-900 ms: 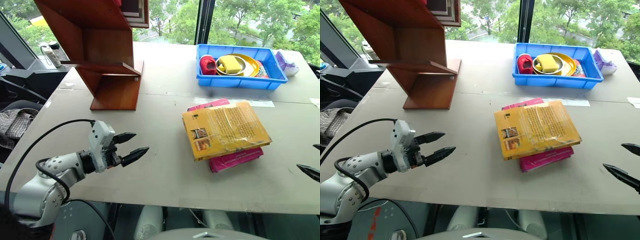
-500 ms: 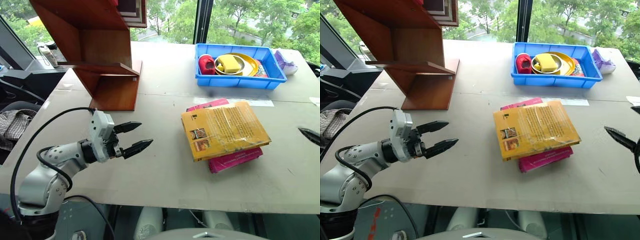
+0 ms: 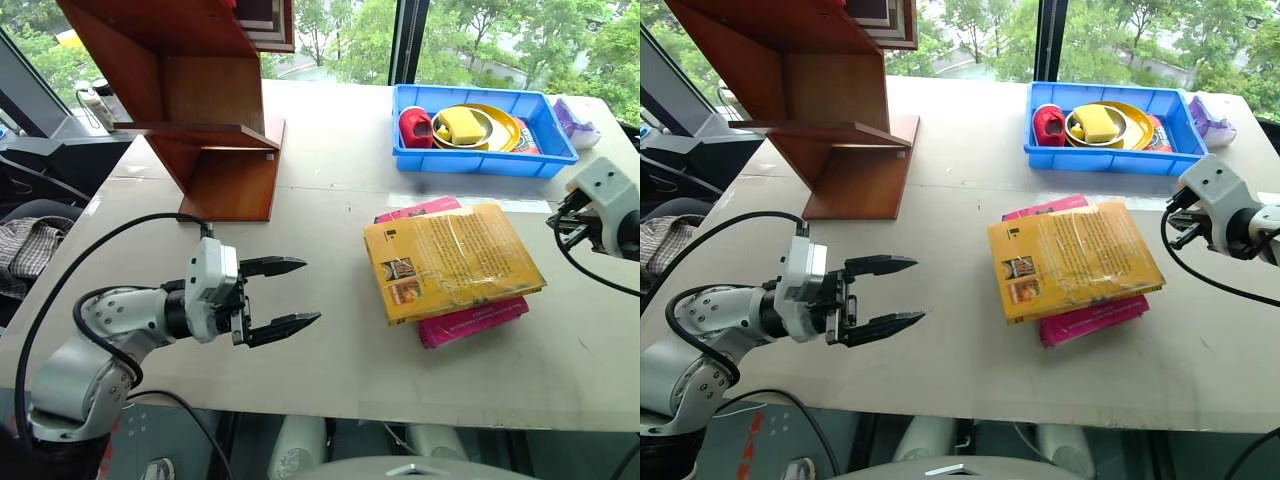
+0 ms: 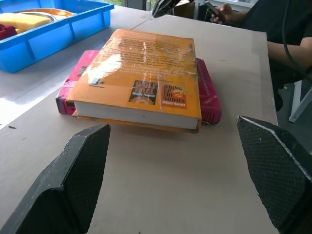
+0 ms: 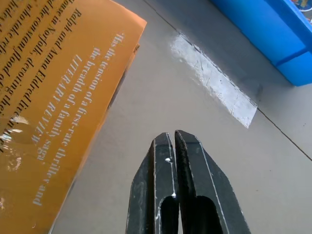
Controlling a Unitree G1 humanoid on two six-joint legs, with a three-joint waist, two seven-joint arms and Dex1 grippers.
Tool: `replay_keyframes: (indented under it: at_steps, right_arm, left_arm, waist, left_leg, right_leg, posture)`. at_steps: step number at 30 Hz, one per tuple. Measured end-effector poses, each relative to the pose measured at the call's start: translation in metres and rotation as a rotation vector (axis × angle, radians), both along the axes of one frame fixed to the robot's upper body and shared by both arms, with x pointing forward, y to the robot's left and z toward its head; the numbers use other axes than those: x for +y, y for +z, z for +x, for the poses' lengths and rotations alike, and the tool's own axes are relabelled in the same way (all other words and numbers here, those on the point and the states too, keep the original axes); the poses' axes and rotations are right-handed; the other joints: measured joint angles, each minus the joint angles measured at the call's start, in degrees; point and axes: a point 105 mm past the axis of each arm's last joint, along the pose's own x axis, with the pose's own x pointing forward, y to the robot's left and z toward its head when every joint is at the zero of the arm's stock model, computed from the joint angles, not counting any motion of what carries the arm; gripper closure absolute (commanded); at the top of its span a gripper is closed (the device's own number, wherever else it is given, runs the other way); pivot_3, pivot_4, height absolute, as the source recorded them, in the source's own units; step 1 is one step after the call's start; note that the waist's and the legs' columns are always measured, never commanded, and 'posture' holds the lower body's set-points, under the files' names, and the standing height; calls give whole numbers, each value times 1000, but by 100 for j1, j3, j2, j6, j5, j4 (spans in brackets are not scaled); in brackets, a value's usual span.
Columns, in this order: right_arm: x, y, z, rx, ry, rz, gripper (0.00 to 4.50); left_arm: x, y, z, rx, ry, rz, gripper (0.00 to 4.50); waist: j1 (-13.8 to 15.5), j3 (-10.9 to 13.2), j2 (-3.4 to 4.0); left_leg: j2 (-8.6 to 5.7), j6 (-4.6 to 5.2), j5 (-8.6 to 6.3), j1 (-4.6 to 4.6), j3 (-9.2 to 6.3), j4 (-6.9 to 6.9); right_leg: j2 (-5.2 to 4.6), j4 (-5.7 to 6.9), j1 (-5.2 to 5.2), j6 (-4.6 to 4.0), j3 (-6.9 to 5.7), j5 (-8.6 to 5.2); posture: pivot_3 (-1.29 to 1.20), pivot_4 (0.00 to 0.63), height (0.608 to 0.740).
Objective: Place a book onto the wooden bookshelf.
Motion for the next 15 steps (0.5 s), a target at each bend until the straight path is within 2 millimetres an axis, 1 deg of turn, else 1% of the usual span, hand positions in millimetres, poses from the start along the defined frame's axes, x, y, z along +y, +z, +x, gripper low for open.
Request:
replay_keyframes:
  at_steps: [4, 8, 12, 15]
  right_arm:
    - [6, -12, -6, 66, 35, 4, 4431]
    - [18, -23, -21, 144, 89, 31, 4431]
    - [33, -25, -34, 183, 136, 57, 4431]
    - [40, -25, -37, 188, 148, 72, 4431]
  left_arm:
    - [-3, -3, -5, 13, 10, 2, 257]
    - [-7, -9, -12, 51, 3, 1, 257]
    - [-10, -14, -14, 77, -7, -1, 257]
    - [-11, -14, -14, 78, -8, -1, 257]
  waist:
    - [-8, 0, 0]
    - [-10, 0, 1]
    - [-15, 0, 1]
    - [-14, -1, 0]
  left_leg:
    - [2, 0, 0, 2, 0, 0]
    - [4, 0, 0, 7, 0, 1]
    - [4, 0, 0, 10, 0, 2]
    - [4, 0, 0, 10, 0, 2]
  right_leg:
    - [1, 2, 0, 4, 0, 2]
    - [3, 7, 1, 2, 0, 1]
    - [4, 12, 2, 1, 0, 0]
    - [5, 12, 2, 1, -1, 0]
  posture:
    - [0, 150, 740]
    - [0, 150, 740]
    - [0, 150, 740]
    - [0, 150, 740]
